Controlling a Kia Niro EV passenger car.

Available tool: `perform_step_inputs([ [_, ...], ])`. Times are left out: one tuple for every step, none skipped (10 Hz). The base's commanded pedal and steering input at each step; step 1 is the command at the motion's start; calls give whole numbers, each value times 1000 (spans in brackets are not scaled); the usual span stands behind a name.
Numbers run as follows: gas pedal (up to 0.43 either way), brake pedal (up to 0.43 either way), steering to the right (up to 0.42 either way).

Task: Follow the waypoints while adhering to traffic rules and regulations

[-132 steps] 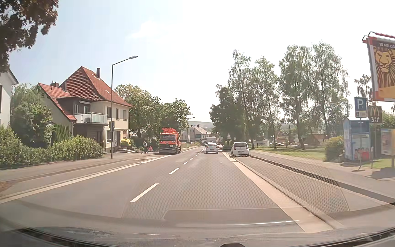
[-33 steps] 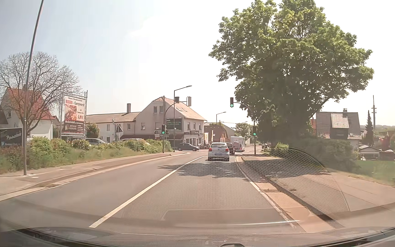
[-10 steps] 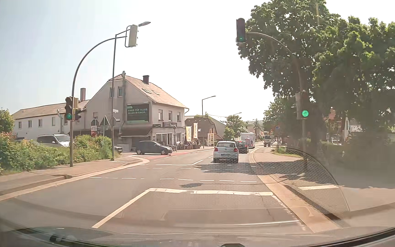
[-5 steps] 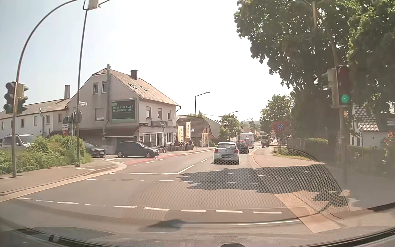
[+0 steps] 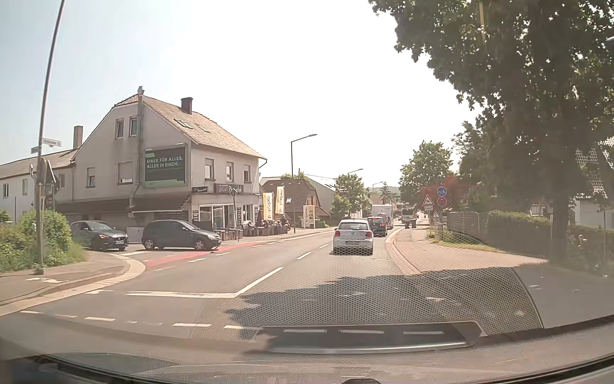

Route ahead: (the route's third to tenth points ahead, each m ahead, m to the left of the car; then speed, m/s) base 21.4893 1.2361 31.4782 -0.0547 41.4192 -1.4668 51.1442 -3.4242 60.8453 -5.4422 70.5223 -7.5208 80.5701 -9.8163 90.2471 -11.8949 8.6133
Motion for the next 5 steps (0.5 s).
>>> perform_step_inputs([
  [39, 0, 19],
  [39, 0, 19],
  [39, 0, 19],
  [39, 0, 19],
  [39, 0, 19],
])
